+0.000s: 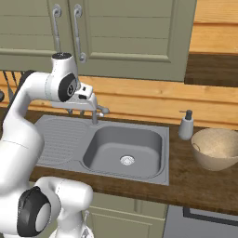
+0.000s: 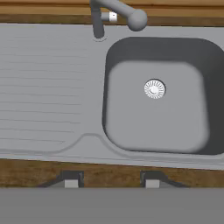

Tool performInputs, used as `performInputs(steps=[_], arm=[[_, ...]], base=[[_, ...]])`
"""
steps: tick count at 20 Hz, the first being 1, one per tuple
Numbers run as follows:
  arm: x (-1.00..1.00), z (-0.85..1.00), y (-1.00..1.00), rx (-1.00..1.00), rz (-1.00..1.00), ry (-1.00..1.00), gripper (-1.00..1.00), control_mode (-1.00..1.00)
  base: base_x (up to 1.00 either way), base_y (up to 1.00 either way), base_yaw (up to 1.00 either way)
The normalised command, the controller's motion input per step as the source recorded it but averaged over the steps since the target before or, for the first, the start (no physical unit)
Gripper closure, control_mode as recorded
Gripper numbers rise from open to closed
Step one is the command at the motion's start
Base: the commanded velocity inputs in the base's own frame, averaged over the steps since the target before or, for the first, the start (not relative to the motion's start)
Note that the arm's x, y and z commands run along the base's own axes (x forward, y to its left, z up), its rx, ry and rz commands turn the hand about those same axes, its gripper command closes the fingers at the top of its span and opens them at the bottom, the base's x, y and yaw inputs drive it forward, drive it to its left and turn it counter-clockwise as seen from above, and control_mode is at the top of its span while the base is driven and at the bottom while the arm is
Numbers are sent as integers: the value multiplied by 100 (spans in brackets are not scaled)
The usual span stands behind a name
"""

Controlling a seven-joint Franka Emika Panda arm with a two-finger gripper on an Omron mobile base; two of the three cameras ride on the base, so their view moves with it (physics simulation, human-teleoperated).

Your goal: Open the cabinet, pick up the bread from the cabinet and place it in the basket. Then move the basket to the dining counter.

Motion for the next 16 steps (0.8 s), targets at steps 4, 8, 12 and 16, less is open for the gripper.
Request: performInputs(steps=[4, 8, 12, 16], arm=[[-6, 0, -1, 0, 0, 0, -100, -100], [3, 10, -4, 0, -4, -5, -100, -100], [5, 75, 2, 0, -8, -15, -100, -100], [0, 99, 2, 0, -14, -30, -100, -100]], base=[[0, 0, 0], [0, 0, 0], [0, 0, 0], [0, 0, 0]])
